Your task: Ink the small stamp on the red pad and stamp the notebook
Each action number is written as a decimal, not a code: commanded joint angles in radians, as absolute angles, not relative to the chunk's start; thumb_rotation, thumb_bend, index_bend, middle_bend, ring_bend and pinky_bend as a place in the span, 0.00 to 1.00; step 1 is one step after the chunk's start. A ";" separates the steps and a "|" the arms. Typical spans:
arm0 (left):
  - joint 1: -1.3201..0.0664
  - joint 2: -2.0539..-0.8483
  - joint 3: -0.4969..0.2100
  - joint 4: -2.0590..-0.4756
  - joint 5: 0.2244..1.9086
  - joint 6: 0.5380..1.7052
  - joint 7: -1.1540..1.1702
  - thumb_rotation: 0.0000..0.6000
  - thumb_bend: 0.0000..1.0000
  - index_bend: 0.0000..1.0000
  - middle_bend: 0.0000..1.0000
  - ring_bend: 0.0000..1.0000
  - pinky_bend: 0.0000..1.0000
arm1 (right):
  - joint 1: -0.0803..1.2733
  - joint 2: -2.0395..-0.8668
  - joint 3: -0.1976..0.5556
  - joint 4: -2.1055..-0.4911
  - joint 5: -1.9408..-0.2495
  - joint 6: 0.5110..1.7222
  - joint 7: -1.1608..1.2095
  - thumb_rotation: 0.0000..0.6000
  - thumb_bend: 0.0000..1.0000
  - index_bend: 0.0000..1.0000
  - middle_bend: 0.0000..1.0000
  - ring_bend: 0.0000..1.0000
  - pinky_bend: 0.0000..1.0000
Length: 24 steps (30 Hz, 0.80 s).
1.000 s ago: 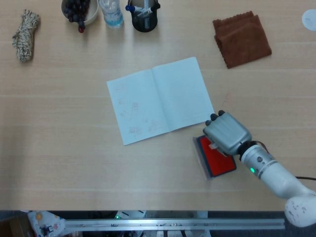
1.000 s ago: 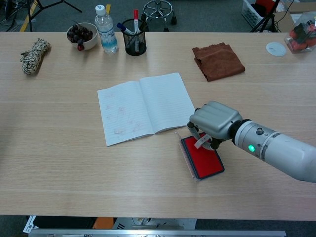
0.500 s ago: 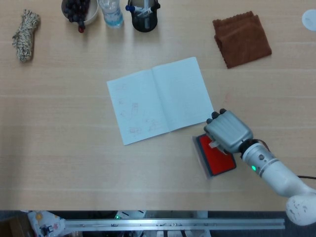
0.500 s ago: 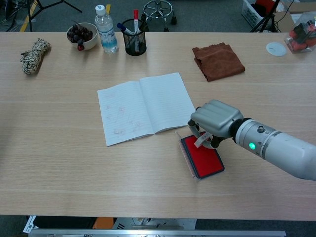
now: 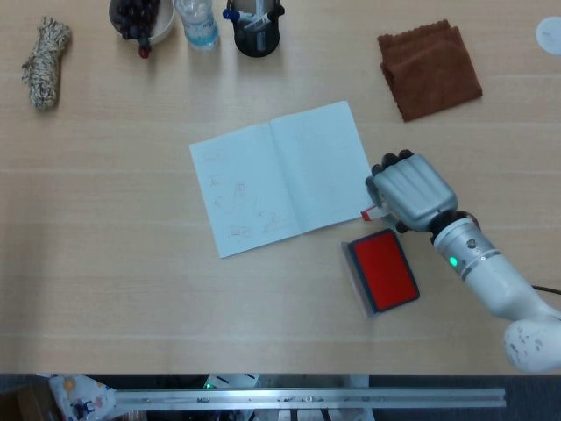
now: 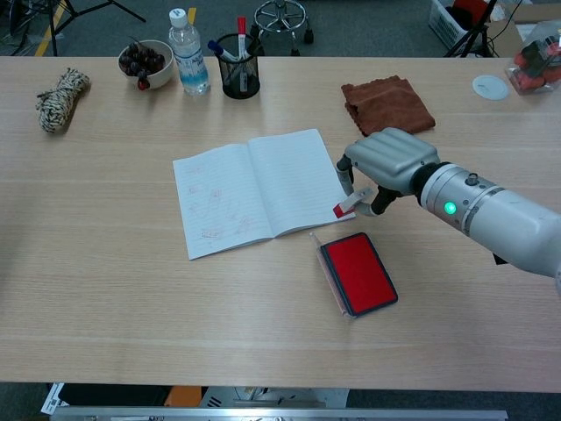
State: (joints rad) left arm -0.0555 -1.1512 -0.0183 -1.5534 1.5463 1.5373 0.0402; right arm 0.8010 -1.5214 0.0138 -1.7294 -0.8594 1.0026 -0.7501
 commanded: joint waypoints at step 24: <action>-0.052 -1.146 -0.018 -1.551 1.532 1.527 0.041 1.00 0.27 0.14 0.11 0.13 0.07 | 0.921 -1.712 0.076 -1.499 -0.632 0.952 -0.859 1.00 0.34 0.64 0.44 0.27 0.30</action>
